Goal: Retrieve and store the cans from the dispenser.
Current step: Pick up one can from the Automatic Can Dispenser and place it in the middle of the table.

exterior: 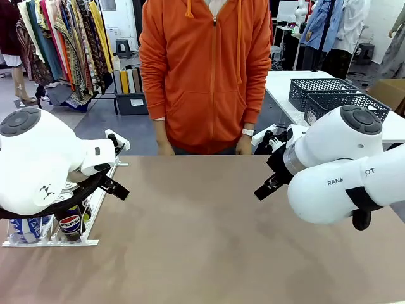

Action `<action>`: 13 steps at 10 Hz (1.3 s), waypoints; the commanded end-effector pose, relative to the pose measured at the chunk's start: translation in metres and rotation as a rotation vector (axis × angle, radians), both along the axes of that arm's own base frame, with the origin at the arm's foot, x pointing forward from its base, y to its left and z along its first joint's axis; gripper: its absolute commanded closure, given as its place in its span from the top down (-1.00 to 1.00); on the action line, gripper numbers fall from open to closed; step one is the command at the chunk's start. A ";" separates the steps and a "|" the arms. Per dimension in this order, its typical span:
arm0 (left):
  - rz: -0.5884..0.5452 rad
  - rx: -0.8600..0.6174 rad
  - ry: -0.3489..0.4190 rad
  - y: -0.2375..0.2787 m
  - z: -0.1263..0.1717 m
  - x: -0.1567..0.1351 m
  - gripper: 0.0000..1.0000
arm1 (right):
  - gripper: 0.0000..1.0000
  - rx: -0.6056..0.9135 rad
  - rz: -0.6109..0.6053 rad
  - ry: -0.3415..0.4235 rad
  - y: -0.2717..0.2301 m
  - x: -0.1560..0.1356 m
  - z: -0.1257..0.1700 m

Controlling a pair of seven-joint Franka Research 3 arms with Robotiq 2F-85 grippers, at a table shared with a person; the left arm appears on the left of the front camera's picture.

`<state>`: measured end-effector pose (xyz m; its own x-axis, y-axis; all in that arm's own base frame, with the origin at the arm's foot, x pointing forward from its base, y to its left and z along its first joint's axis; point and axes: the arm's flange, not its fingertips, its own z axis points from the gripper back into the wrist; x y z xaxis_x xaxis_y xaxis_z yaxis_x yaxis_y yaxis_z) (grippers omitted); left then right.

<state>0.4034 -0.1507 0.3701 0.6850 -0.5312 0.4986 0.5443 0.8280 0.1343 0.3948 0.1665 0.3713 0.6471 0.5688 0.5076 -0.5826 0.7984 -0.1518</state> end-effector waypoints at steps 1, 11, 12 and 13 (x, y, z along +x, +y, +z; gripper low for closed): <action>-0.001 0.000 -0.001 0.000 0.000 0.000 1.00 | 1.00 0.000 0.000 0.000 0.000 0.000 0.000; -0.031 -1.054 0.418 0.204 0.165 -0.053 1.00 | 1.00 1.122 -0.241 0.221 -0.241 -0.117 0.134; 0.064 -1.171 0.408 0.255 0.152 -0.057 1.00 | 1.00 1.247 -0.280 0.203 -0.281 -0.134 0.119; 0.118 -1.251 0.392 0.293 0.138 -0.066 1.00 | 1.00 1.343 -0.305 0.183 -0.307 -0.150 0.102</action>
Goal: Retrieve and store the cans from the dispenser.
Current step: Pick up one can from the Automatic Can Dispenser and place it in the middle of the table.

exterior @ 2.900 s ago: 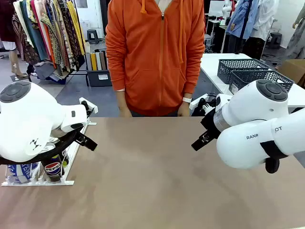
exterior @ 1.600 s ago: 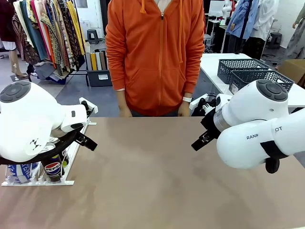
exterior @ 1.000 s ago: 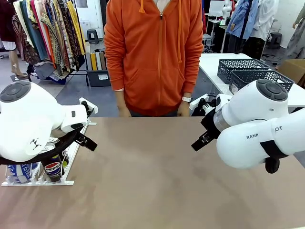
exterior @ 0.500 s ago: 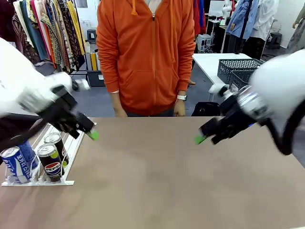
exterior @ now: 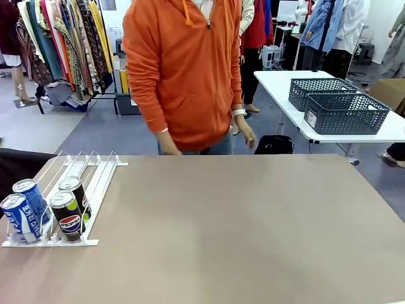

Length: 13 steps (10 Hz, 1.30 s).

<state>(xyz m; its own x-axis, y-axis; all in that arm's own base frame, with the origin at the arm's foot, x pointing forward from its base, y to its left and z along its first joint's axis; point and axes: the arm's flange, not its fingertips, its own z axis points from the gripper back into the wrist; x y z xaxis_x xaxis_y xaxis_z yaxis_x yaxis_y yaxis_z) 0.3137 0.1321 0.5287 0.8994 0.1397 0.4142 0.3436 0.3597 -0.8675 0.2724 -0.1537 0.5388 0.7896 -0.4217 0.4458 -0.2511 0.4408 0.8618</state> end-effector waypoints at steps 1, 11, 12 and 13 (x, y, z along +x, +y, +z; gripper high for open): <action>0.171 -0.179 0.037 0.050 -0.035 0.011 1.00 | 1.00 0.159 -0.056 -0.045 -0.006 -0.039 -0.086; 0.296 -0.213 0.073 0.096 -0.056 -0.014 1.00 | 1.00 0.201 -0.117 -0.008 -0.080 -0.031 -0.066; 0.309 -0.224 0.092 0.092 -0.055 -0.013 1.00 | 1.00 0.201 -0.117 -0.008 -0.080 -0.031 -0.066; 0.316 -0.076 0.068 0.086 -0.046 -0.026 1.00 | 1.00 0.201 -0.117 -0.008 -0.080 -0.031 -0.066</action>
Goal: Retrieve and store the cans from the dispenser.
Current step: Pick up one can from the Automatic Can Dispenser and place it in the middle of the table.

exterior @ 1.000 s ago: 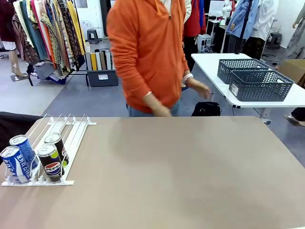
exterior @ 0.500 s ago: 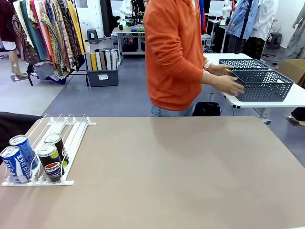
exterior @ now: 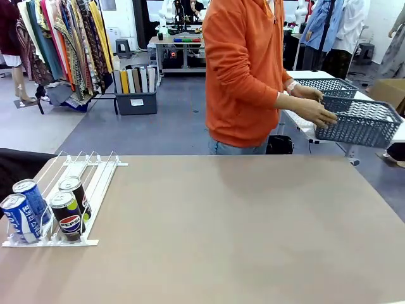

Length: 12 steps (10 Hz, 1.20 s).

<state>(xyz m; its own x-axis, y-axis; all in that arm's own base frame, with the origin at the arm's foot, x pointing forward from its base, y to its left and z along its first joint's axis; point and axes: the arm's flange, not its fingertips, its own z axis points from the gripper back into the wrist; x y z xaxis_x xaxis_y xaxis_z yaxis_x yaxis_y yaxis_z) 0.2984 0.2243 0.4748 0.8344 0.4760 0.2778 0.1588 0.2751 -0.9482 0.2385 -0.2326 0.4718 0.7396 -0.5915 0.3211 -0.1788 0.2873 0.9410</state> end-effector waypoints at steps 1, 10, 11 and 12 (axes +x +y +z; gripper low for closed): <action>-0.066 0.266 0.012 -0.024 0.021 -0.015 1.00 | 1.00 0.001 0.001 -0.039 -0.001 0.003 0.001; -0.129 1.178 0.246 -0.130 0.032 0.008 1.00 | 1.00 0.001 0.001 -0.039 -0.001 0.003 0.001; -0.129 1.178 0.246 -0.130 0.032 0.008 1.00 | 1.00 0.001 0.001 -0.039 -0.001 0.003 0.001; -0.129 1.178 0.246 -0.130 0.032 0.008 1.00 | 1.00 0.001 0.001 -0.039 -0.001 0.003 0.001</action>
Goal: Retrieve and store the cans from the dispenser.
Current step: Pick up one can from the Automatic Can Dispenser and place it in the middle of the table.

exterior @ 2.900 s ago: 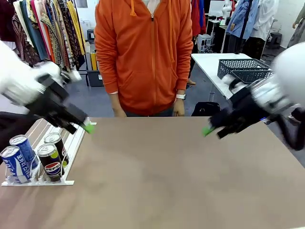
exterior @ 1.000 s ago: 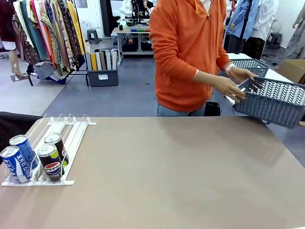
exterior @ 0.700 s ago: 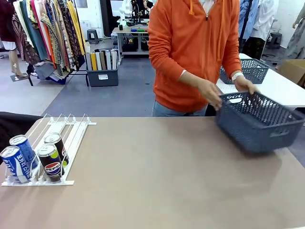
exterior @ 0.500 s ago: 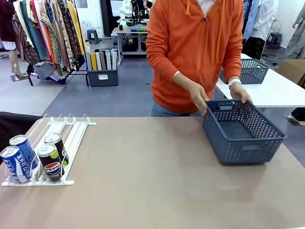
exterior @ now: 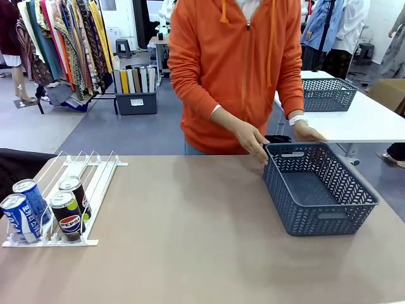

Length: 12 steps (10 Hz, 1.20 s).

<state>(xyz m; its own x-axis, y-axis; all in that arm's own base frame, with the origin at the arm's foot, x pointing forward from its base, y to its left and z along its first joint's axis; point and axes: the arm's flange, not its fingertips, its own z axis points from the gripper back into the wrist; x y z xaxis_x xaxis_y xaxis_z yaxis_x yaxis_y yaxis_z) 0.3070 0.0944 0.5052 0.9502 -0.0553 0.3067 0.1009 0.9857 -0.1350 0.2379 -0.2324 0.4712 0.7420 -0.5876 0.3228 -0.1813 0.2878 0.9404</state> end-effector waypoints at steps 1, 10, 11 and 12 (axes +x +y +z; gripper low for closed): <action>0.000 0.000 0.000 0.000 0.000 0.000 1.00 | 1.00 0.002 -0.004 -0.037 -0.001 0.003 0.001; 0.074 0.081 0.164 -0.035 -0.080 0.055 1.00 | 1.00 0.002 -0.004 -0.037 -0.001 0.003 0.001; 0.094 0.105 0.147 -0.039 -0.087 0.058 1.00 | 1.00 0.002 -0.004 -0.037 -0.001 0.003 0.001; 0.104 0.104 0.151 -0.042 -0.093 0.061 1.00 | 1.00 0.002 -0.004 -0.037 -0.001 0.003 0.001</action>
